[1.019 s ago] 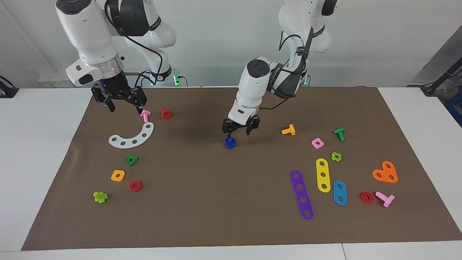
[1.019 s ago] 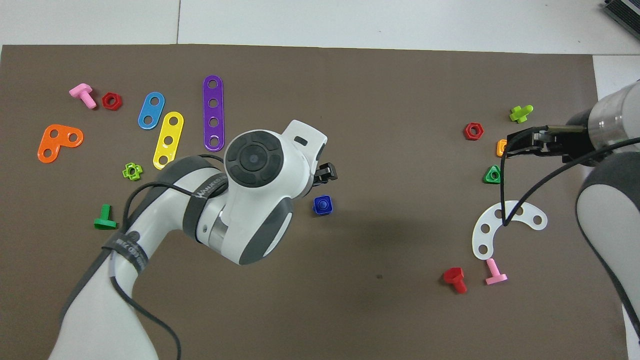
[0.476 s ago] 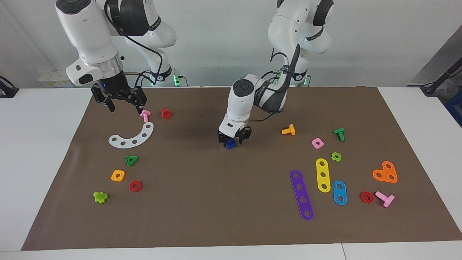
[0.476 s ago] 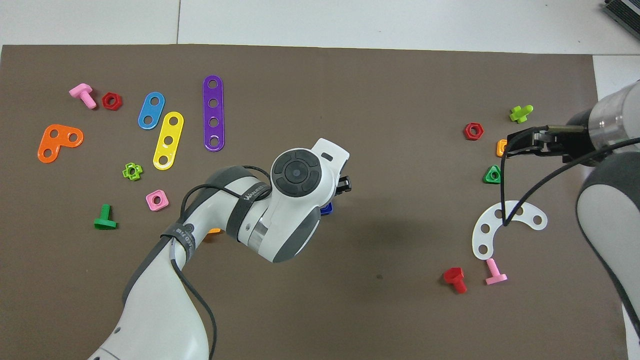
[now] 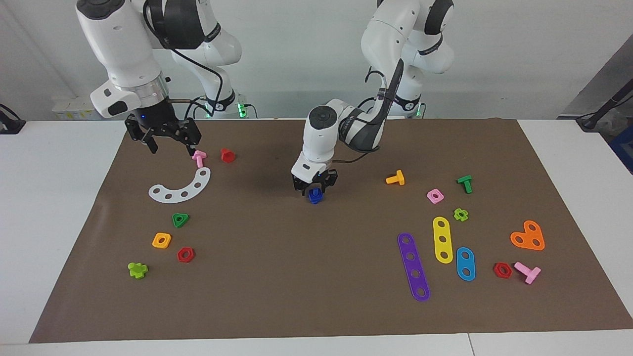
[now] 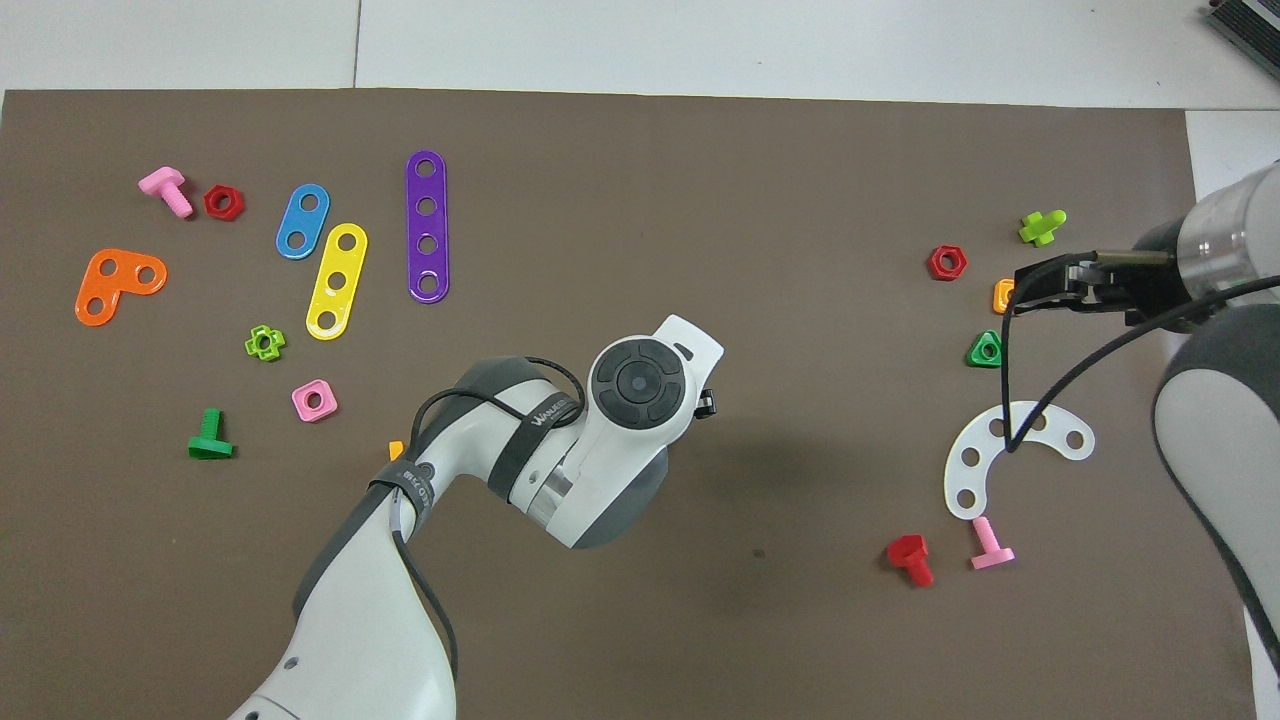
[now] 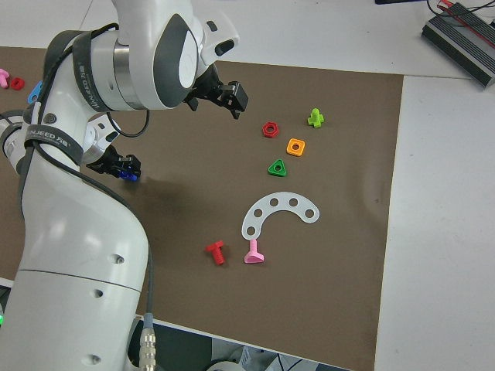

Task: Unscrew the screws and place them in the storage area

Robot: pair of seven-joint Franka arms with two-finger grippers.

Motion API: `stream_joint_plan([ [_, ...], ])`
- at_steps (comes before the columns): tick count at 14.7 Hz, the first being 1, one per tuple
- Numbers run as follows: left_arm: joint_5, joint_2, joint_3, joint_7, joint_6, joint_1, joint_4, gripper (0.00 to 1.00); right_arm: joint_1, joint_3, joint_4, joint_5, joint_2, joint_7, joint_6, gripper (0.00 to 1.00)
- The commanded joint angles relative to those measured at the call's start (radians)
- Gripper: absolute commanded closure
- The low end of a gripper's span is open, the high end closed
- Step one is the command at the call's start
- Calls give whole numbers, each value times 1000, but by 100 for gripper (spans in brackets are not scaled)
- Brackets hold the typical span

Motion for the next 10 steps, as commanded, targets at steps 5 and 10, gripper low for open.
stream_joint_plan([
  [5, 40, -11, 16, 9, 7, -14, -17, 51, -14, 7, -20, 10, -21, -35, 3, 0],
  [10, 43, -10, 16, 14, -5, -5, -8, 80, -14, 7, -22, 10, -21, -35, 3, 0],
])
